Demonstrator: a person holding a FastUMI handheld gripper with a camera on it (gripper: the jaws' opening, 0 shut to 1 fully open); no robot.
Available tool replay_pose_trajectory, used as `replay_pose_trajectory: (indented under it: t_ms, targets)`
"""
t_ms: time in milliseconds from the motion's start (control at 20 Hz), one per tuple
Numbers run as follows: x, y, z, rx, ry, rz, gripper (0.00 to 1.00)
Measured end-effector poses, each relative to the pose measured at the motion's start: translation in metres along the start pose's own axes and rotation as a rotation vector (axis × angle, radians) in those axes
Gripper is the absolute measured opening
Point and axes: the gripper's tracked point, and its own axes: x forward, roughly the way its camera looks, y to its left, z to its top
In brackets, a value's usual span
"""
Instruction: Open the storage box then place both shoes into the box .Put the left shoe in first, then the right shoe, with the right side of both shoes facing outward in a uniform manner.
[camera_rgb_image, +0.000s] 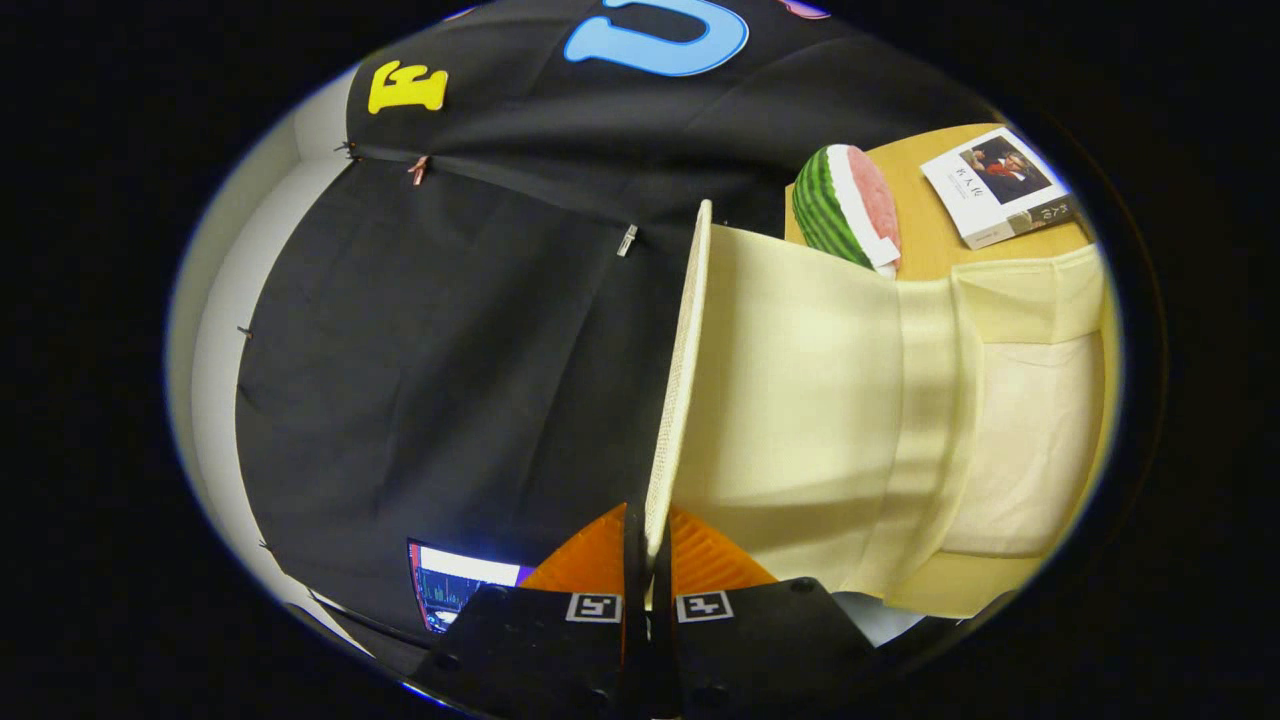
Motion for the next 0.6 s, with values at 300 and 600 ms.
replay_pose_trajectory:
  t_ms: [300,600]
  targets:
    - [0.021,-0.005,-0.005,0.006,0.029,-0.033,0.05]
    - [-0.023,-0.035,0.014,-0.112,-0.076,-0.190,0.98]
